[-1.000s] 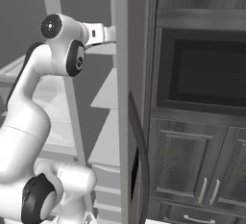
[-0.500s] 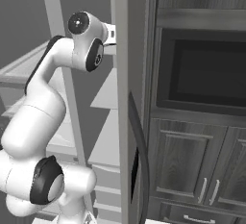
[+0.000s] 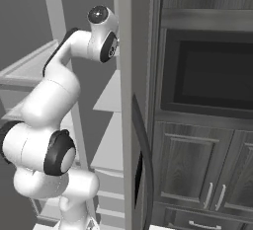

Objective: Pick up the frozen fish from the freezer, place it on any shelf in the fridge, and close the fridge and freezer doors when done.

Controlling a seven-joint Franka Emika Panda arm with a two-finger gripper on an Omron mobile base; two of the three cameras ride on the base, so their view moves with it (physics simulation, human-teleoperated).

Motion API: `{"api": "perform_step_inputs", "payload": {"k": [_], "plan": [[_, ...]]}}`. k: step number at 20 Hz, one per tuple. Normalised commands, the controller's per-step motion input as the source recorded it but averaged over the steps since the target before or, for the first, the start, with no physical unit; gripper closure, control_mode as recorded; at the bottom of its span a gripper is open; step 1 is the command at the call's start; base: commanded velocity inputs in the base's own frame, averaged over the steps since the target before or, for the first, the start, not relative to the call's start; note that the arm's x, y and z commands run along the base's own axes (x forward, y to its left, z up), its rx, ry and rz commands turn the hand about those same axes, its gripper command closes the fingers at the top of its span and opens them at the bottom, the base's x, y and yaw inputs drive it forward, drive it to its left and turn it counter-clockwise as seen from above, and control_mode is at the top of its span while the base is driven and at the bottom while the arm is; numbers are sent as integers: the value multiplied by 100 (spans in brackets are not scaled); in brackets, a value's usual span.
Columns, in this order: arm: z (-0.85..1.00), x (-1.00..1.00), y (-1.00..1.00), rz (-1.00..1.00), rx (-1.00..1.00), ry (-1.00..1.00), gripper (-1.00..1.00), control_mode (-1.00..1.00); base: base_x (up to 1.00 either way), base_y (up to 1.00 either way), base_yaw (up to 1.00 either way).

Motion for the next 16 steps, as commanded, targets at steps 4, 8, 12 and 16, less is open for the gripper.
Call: {"api": "perform_step_inputs", "payload": {"k": [4,8,12,16], "plan": [[-26,81,0,0,0,1,-100,-100,0,0,0],[-38,79,0,0,0,2,-100,-100,0,0,0],[-34,88,0,0,0,2,-100,-100,0,0,0],[-36,81,0,0,0,4,-100,-100,0,0,0]]}}
